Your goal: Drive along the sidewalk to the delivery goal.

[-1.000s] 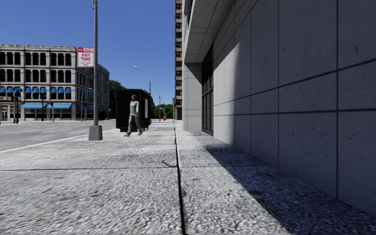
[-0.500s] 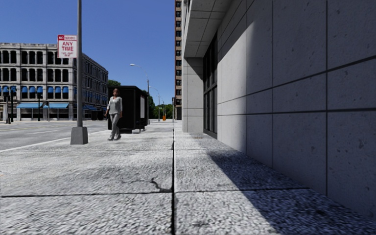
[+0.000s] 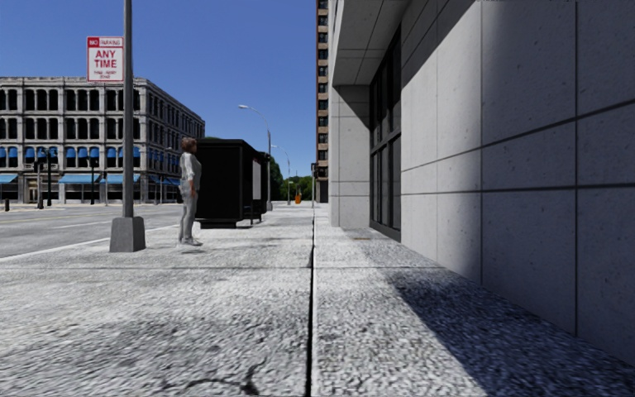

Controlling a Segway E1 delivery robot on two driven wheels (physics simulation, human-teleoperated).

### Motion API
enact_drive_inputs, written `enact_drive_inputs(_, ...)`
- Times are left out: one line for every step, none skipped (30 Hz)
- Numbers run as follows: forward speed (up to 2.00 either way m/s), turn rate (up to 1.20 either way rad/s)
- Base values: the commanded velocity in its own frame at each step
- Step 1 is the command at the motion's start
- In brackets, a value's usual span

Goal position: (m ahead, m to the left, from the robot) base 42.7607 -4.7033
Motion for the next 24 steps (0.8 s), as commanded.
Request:
enact_drive_inputs(2.0, 0.0)
enact_drive_inputs(2.0, 0.0)
enact_drive_inputs(2.0, 0.0)
enact_drive_inputs(2.0, 0.0)
enact_drive_inputs(2.0, 0.01)
enact_drive_inputs(2.0, 0.2)
enact_drive_inputs(2.0, 0.5)
enact_drive_inputs(2.0, 0.5)
enact_drive_inputs(2.0, 0.71)
enact_drive_inputs(2.0, 0.01)
enact_drive_inputs(2.0, 0.0)
enact_drive_inputs(2.0, 0.0)
enact_drive_inputs(2.0, 0.0)
enact_drive_inputs(2.0, 0.0)
enact_drive_inputs(2.0, 0.0)
enact_drive_inputs(2.0, 0.0)
enact_drive_inputs(2.0, 0.0)
enact_drive_inputs(2.0, 0.0)
enact_drive_inputs(2.0, 0.0)
enact_drive_inputs(2.0, 0.0)
enact_drive_inputs(2.0, 0.0)
enact_drive_inputs(2.0, 0.0)
enact_drive_inputs(2.0, 0.0)
enact_drive_inputs(2.0, 0.0)
